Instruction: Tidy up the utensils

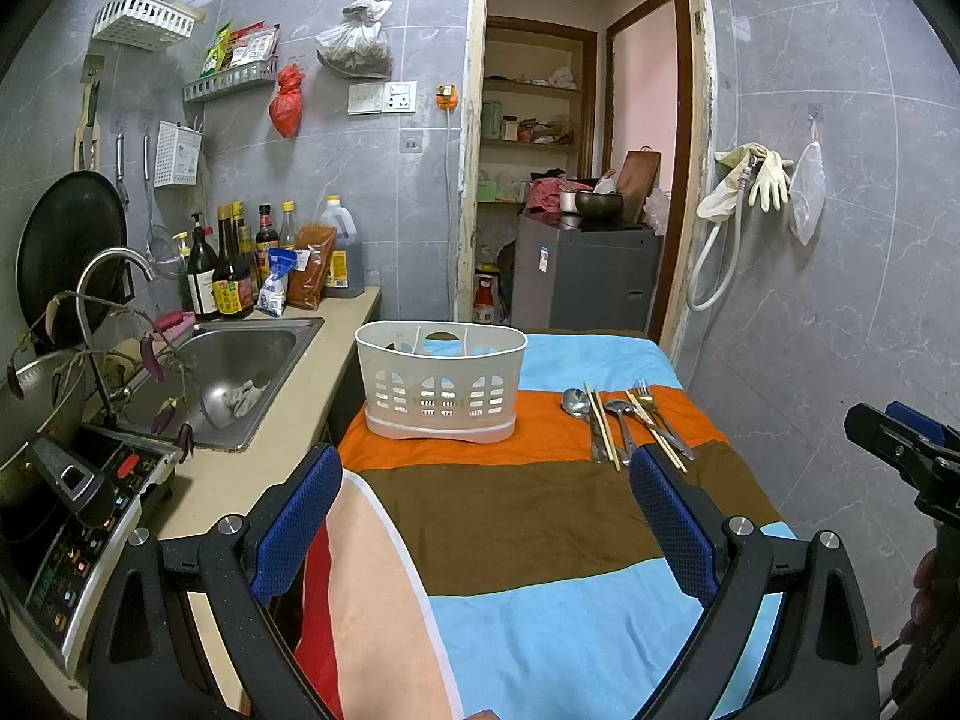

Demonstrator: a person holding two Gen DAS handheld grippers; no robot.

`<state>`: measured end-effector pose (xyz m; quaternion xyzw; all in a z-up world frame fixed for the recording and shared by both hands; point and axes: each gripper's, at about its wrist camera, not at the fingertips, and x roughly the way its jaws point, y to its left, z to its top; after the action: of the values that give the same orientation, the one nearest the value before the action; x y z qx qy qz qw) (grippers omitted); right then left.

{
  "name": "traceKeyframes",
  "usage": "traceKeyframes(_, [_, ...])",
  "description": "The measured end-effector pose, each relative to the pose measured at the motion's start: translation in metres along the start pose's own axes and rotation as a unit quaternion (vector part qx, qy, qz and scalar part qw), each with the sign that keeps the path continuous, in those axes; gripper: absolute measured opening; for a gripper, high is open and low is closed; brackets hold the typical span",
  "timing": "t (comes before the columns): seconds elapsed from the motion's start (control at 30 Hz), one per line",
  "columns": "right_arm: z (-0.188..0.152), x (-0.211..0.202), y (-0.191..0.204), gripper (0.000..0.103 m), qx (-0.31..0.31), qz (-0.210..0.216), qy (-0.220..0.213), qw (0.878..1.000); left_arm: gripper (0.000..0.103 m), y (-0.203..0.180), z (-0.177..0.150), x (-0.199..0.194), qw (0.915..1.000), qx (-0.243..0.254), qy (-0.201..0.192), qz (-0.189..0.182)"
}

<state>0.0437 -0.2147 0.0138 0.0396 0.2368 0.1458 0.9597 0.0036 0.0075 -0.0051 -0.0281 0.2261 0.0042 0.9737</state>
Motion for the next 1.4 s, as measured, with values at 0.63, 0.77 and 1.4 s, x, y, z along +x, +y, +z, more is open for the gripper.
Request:
traceKeyframes(0.63, [0.0,0.0,0.0,0.103,0.0,0.0,-0.001,1.0,0.094,-0.002,0.0,0.0,1.0,0.0,0.001,0.002])
traceKeyframes(0.77, [0.0,0.001,0.0,0.103,0.001,0.0,-0.001,1.0,0.094,-0.002,0.0,0.0,1.0,-0.001,0.002,0.001])
traceKeyframes(1.4, [0.0,0.005,0.004,0.103,0.007,-0.022,0.0,1.0,0.094,0.002,0.008,0.009,0.9999,0.001,0.002,0.013])
